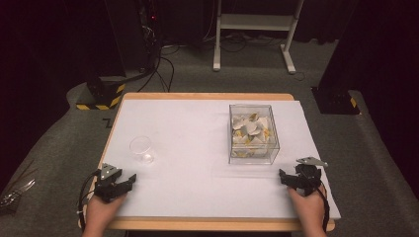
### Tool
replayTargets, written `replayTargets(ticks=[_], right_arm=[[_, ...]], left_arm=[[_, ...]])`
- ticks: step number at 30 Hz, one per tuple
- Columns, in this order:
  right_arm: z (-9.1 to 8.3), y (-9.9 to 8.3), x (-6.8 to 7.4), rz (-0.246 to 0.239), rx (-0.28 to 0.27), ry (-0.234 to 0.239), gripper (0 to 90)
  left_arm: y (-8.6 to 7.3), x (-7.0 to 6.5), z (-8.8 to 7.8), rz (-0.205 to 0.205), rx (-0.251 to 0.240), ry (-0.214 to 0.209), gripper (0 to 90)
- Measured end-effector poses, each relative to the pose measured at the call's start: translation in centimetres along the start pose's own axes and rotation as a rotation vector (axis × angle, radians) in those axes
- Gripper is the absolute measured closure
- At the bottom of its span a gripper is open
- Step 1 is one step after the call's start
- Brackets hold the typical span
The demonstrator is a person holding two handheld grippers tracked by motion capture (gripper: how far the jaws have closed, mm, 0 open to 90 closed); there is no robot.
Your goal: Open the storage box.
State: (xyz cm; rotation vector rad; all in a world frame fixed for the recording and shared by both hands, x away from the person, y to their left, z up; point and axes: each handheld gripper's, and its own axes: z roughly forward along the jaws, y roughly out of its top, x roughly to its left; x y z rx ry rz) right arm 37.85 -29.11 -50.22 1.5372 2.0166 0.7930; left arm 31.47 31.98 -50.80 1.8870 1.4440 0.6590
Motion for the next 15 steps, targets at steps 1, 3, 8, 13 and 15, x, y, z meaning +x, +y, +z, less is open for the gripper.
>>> replayTargets(ticks=[1,3,8,13,15], right_arm=[[-0.01,-0.02,0.01,0.001,-0.001,0.0,9.9],[-0.01,-0.04,0.01,0.001,-0.002,0.0,10.0],[-0.01,-0.07,0.0,0.002,-0.004,0.001,10.0],[-0.03,-0.06,0.02,0.001,-0.003,-0.001,10.1],[-0.03,-0.05,0.03,0.001,-0.003,-0.002,10.1]], left_arm=[[0.01,0.01,0.0,0.004,0.001,0.002,37.5],[0.03,0.01,0.01,0.002,0.002,0.0,37.5],[0.19,-0.1,0.1,0.014,0.012,-0.001,34.8],[0.34,-0.14,0.17,0.025,0.015,0.005,34.6],[0.36,-0.19,0.18,0.024,0.015,0.004,34.6]])
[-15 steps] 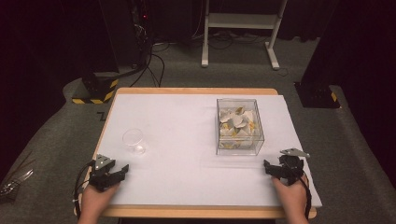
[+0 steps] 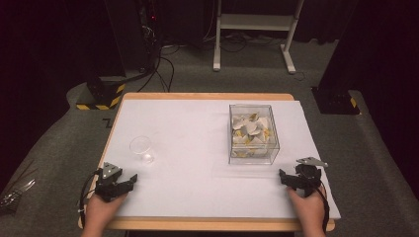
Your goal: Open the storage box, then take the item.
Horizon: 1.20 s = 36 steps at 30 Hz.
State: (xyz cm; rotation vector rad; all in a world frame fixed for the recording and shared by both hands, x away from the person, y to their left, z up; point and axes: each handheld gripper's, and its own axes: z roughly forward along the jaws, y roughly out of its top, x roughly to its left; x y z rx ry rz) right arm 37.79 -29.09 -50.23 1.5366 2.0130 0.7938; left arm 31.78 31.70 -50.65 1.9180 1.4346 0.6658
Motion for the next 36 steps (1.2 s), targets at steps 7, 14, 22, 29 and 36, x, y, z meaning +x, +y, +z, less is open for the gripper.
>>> replayTargets(ticks=[7,14,22,29,36], right_arm=[[0.0,0.1,0.0,0.001,0.005,0.003,10.0],[0.0,0.1,-0.1,0.003,0.005,0.006,10.1],[0.0,0.1,-0.1,-0.002,0.001,0.003,11.4],[-1.2,-0.1,0.4,-0.004,-0.052,0.017,17.7],[-1.6,-0.4,0.9,0.002,-0.064,0.02,22.2]], left_arm=[[0.3,-0.4,0.2,0.015,0.002,0.033,33.3],[0.2,-0.1,0.4,-0.011,-0.002,0.011,32.9],[0.1,-0.1,0.4,-0.019,-0.005,0.006,32.6],[0.2,-0.1,0.4,-0.025,-0.005,0.002,32.3],[0.2,0.0,0.4,-0.018,-0.001,-0.003,31.7]])
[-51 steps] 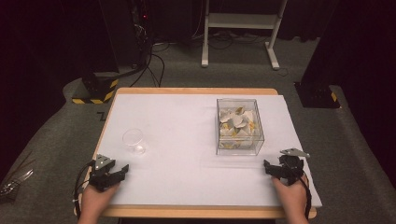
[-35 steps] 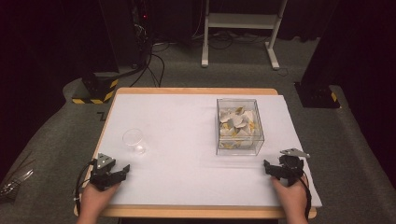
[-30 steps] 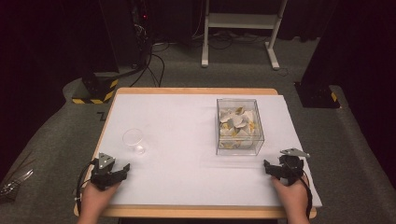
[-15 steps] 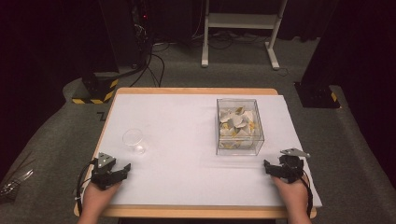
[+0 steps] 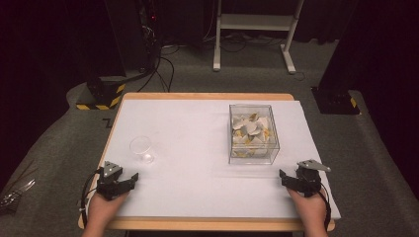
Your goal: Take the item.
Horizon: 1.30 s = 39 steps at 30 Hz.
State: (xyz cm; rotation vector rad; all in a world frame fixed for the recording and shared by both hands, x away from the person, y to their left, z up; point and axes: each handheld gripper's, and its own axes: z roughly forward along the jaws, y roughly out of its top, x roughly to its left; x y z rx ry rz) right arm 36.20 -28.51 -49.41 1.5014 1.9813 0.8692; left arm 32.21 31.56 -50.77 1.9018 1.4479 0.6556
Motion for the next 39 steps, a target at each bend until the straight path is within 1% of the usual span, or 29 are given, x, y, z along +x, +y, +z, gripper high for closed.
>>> replayTargets(ticks=[2,3,5,9,14,15,20,23,24,27,29,30,31,36,38,39], right_arm=[[0.0,0.0,0.1,0.004,0.001,-0.003,22.9],[-0.1,0.0,0.4,-0.003,-0.003,-0.015,23.3],[-0.1,0.0,0.6,-0.002,-0.005,-0.016,23.5],[-0.6,0.0,1.2,-0.023,-0.03,-0.016,24.3],[-0.8,0.1,1.5,-0.021,-0.044,-0.007,25.7],[-0.9,0.1,1.6,-0.022,-0.055,-0.004,27.6],[-1.2,0.2,2.1,-0.036,-0.081,0.0,27.6],[-1.5,0.4,2.6,-0.036,-0.104,0.014,27.7],[-1.5,0.4,2.6,-0.036,-0.104,0.014,27.7],[-1.9,0.4,3.4,-0.042,-0.135,0.025,27.8],[-2.0,0.5,3.5,-0.045,-0.142,0.029,27.9],[-2.2,0.5,3.9,-0.042,-0.149,0.039,29.0],[-2.2,0.5,4.0,-0.049,-0.156,0.044,29.0],[-2.4,0.5,4.6,-0.045,-0.166,0.054,30.2],[-2.5,0.5,4.9,-0.044,-0.172,0.05,32.3],[-2.5,0.6,5.4,-0.033,-0.175,0.051,32.6]], left_arm=[[0.0,0.0,0.0,0.001,0.0,-0.004,31.1],[0.0,0.0,0.0,0.003,0.0,-0.004,30.9],[0.1,0.0,0.1,0.002,0.002,-0.004,30.8],[0.1,0.0,0.1,0.002,0.001,-0.004,30.6],[0.1,0.0,0.1,0.002,0.001,-0.003,30.5],[0.1,0.0,0.1,0.003,0.001,-0.003,30.6],[0.1,0.0,0.1,0.003,-0.001,-0.003,30.6],[0.0,0.0,0.1,0.004,-0.001,-0.003,30.6],[0.1,0.0,0.1,0.004,0.0,-0.004,30.6],[0.1,0.0,0.1,0.004,0.0,-0.003,30.6],[0.1,0.0,0.1,0.003,-0.001,-0.004,30.6],[0.1,0.0,0.1,0.005,-0.001,-0.002,30.6],[0.1,0.0,0.1,0.005,-0.001,-0.002,30.6],[0.1,0.0,0.1,0.005,0.0,-0.003,30.6],[0.1,0.0,0.1,0.005,0.0,-0.004,30.5],[0.1,0.0,0.1,0.003,0.0,-0.005,30.5]])
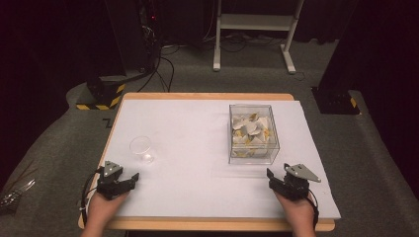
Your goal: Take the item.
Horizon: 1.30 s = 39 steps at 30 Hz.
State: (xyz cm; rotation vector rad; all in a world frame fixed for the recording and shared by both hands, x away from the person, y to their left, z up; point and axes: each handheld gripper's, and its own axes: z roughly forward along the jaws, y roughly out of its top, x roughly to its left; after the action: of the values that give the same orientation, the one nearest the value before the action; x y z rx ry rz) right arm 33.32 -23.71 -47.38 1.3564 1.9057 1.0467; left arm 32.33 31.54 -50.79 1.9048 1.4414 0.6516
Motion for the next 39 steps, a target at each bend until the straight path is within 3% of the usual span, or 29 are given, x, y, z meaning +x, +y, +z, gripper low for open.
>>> replayTargets(ticks=[10,15,29,32,39], right_arm=[[0.2,0.4,2.1,-0.025,-0.013,0.037,32.9],[0.4,0.6,2.6,-0.012,-0.019,0.049,32.1],[1.2,1.4,4.1,-0.024,-0.024,0.041,27.1],[1.5,1.7,4.1,-0.001,-0.027,0.022,25.9],[2.1,2.3,4.6,-0.001,-0.026,-0.006,24.2]], left_arm=[[0.0,-0.1,0.0,0.0,-0.001,0.005,30.5],[0.0,0.0,0.0,0.001,-0.001,0.003,30.5],[-0.1,-0.1,-0.1,0.001,-0.002,0.007,30.6],[-0.1,-0.1,-0.1,0.001,-0.003,0.008,30.7],[-0.1,-0.1,-0.1,0.0,-0.003,0.004,30.6]])
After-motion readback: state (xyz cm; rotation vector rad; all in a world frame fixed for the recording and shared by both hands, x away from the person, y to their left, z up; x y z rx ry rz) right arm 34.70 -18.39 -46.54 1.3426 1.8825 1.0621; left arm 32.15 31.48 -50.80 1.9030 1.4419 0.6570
